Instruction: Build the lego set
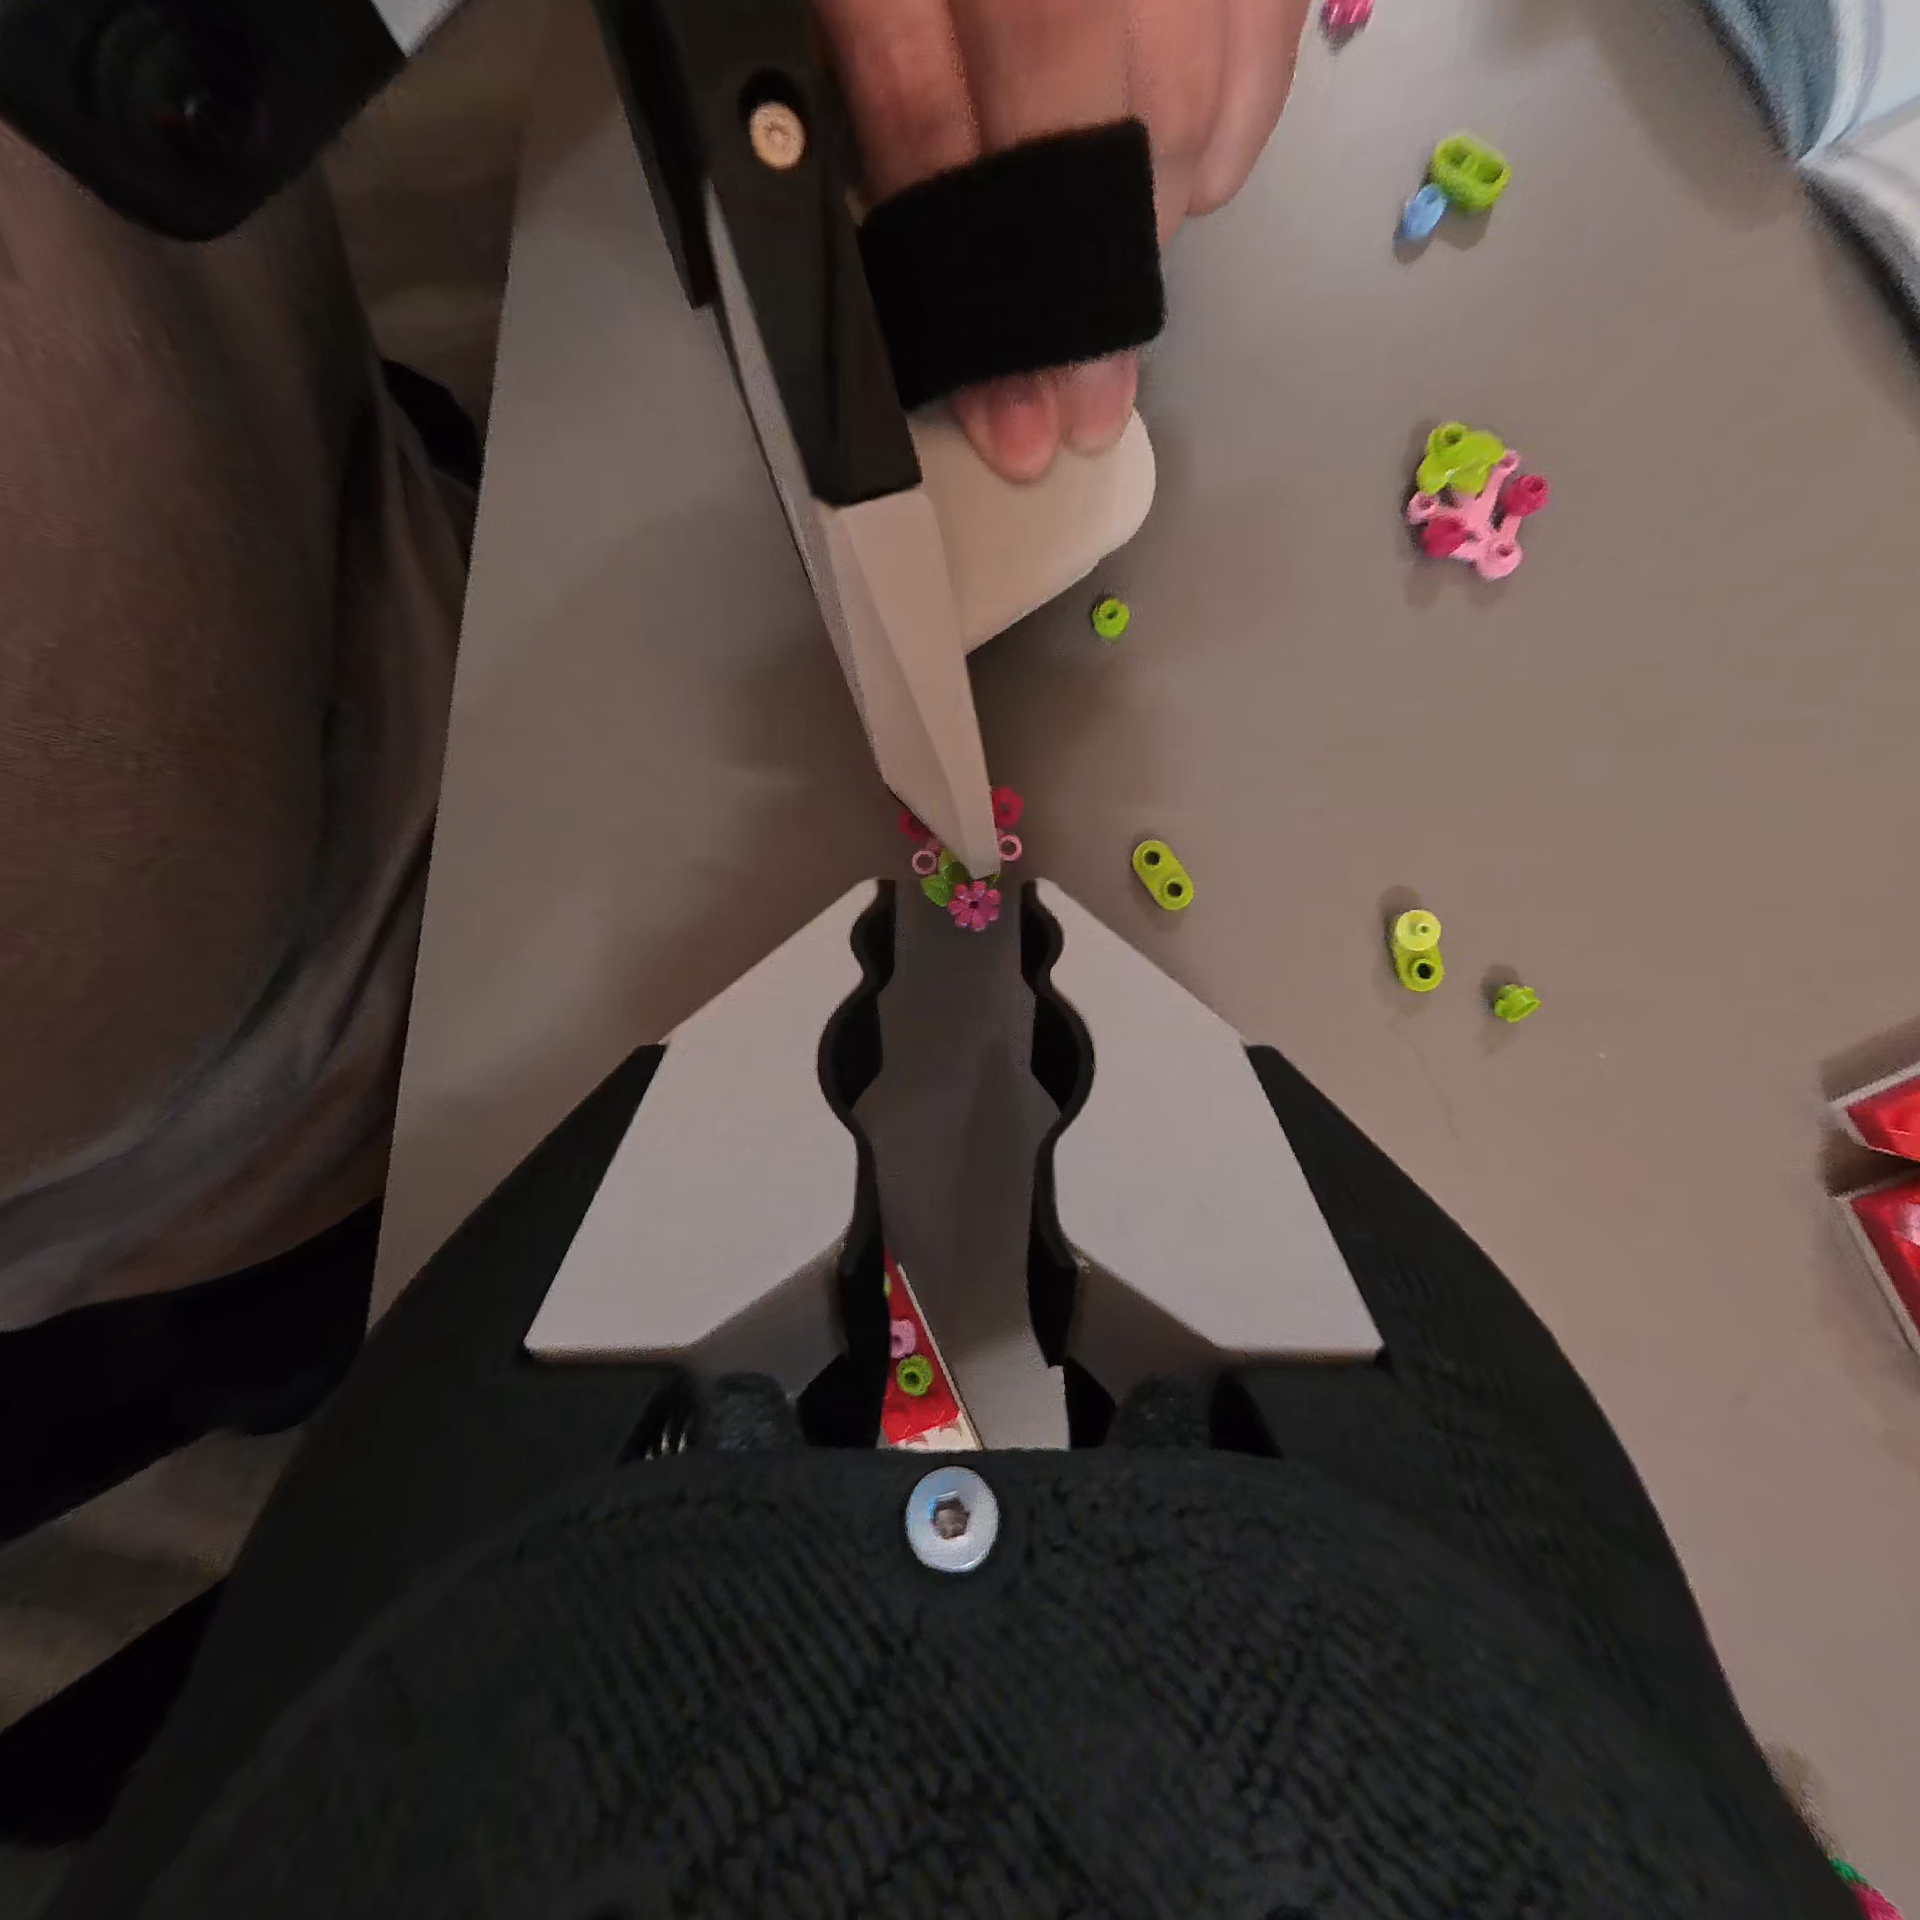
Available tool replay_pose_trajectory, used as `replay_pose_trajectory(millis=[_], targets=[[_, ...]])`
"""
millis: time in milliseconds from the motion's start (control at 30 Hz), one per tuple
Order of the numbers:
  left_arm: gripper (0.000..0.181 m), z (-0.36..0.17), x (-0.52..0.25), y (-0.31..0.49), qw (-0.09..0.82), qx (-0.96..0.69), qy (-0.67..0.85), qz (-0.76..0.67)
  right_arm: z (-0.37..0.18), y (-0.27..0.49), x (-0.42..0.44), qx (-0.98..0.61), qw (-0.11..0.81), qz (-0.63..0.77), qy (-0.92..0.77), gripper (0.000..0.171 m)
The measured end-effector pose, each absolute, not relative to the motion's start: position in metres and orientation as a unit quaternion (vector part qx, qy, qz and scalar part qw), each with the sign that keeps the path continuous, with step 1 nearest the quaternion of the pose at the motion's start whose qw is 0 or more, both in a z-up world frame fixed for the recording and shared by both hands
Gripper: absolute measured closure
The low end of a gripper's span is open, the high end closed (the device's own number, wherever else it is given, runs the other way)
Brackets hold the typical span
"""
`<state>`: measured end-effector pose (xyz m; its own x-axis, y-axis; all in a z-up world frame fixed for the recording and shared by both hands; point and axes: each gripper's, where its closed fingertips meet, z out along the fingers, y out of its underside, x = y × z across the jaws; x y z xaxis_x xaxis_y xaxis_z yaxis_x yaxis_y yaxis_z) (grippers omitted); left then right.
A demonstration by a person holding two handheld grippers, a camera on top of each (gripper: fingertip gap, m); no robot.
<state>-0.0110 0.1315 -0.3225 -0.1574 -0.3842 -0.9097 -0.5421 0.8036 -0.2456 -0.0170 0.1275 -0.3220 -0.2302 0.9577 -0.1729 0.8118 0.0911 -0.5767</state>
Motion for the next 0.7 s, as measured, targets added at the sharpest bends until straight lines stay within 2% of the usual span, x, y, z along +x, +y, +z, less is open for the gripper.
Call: replay_pose_trajectory(millis=[100,233,367,533,700], targets=[[0.179,-0.312,-0.015,0.138,0.585,-0.347,0.732,0.033,-0.305,0.137,-0.02,-0.589,0.196,0.293,-0.727,0.138],[0.179,-0.284,-0.022,0.145,0.613,-0.424,0.661,-0.088,-0.277,0.148,-0.03,-0.51,0.355,0.243,-0.745,0.137],[0.178,-0.267,-0.027,0.141,0.608,-0.46,0.606,-0.228,-0.268,0.141,-0.036,-0.425,0.446,0.168,-0.769,0.137],[0.178,-0.252,-0.029,0.135,0.612,-0.454,0.572,-0.304,-0.253,0.133,-0.041,-0.403,0.493,0.185,-0.748,0.152],[0.178,-0.247,-0.031,0.135,0.616,-0.451,0.565,-0.313,-0.248,0.136,-0.042,-0.402,0.514,0.182,-0.736,0.157]])
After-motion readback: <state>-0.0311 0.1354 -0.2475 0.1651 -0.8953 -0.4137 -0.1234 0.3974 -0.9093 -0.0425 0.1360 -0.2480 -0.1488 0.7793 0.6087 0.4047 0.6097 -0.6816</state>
